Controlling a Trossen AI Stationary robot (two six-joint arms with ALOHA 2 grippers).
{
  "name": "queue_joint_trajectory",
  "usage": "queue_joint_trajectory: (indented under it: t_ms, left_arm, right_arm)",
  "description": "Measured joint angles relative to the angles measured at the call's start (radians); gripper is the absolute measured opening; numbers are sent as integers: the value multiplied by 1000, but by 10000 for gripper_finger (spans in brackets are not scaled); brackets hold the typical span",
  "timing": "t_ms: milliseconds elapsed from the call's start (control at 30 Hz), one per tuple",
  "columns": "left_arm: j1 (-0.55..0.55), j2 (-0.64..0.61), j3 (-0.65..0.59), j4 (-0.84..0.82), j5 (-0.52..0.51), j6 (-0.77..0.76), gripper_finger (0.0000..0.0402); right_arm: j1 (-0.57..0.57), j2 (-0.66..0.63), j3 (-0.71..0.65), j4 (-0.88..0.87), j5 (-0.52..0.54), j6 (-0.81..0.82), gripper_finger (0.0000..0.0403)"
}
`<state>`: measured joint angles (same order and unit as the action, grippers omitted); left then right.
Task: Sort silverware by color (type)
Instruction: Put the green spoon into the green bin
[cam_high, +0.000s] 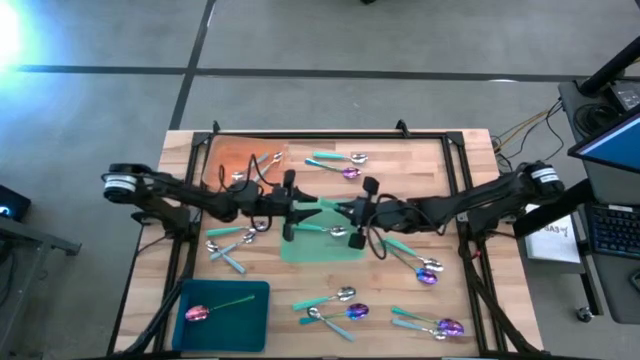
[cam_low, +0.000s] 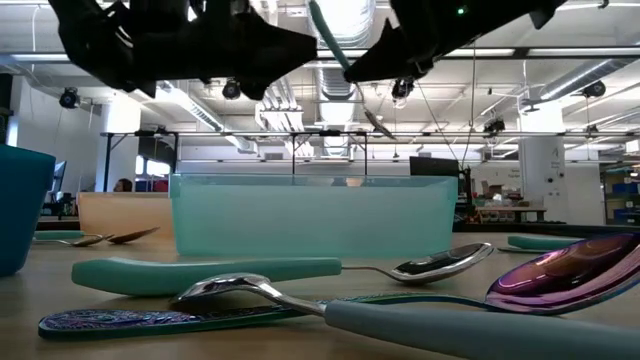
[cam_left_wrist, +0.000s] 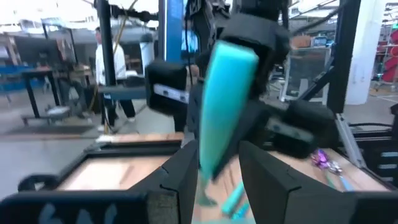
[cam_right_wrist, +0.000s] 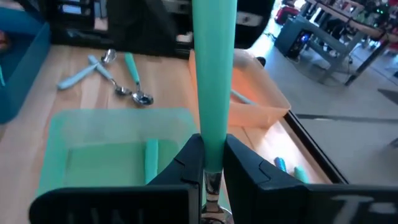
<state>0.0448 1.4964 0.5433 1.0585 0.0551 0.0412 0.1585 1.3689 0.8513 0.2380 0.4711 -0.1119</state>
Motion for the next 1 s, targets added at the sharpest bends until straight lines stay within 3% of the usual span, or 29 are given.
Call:
queue_joint_trajectory:
  t_ms: [300,833,1000]
  left_arm:
    - [-1,51,13,75,19,6,103]
    - [0,40,3,67,11,7,52]
    - [0,40,2,59,16,-15,51]
  right_arm:
    - [0,123,123,-29,6,-91,28]
    - [0,116,145,-52,4,-64,28]
    - [1,116,144,-71,-1,-56,67]
